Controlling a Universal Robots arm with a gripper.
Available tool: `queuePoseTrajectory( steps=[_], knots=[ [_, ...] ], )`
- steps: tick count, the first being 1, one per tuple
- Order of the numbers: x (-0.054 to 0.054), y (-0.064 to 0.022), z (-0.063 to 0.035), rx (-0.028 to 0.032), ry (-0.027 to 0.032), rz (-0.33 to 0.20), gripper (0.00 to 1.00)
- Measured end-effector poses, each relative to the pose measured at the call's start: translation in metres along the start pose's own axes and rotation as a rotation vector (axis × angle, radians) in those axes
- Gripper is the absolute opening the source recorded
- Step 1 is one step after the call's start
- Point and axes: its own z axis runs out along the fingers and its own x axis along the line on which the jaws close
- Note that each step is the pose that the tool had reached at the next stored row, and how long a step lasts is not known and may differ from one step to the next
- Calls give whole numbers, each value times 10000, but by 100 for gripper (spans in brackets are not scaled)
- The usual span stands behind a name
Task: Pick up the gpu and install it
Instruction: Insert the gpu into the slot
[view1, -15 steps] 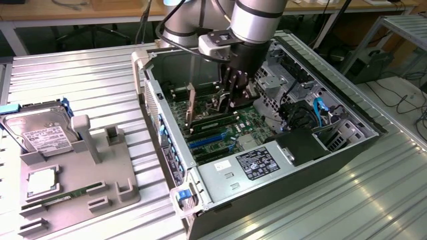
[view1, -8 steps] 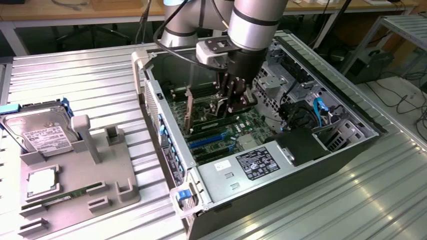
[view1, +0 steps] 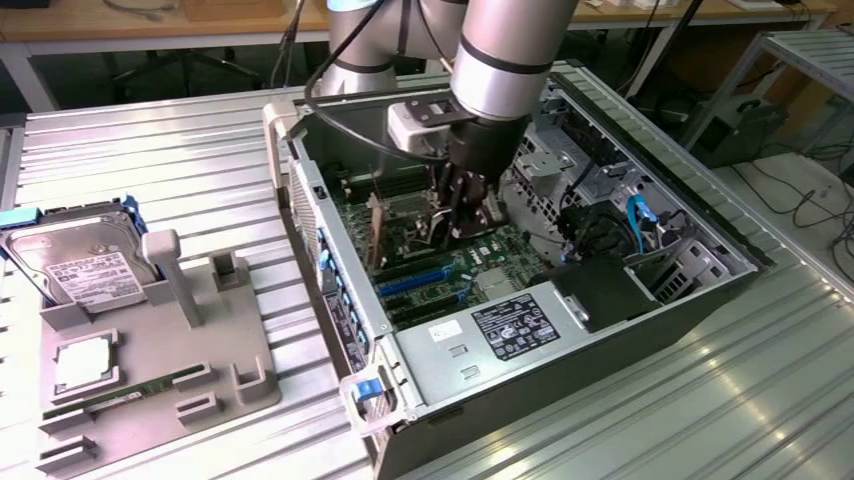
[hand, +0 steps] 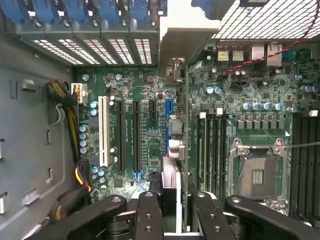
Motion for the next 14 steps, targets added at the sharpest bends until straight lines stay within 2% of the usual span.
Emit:
queuePoseTrajectory(
  steps=[4,14],
  knots=[
    [0,63,35,14,1,-10,28],
    [-2,83,238,26,0,35,28]
  ],
)
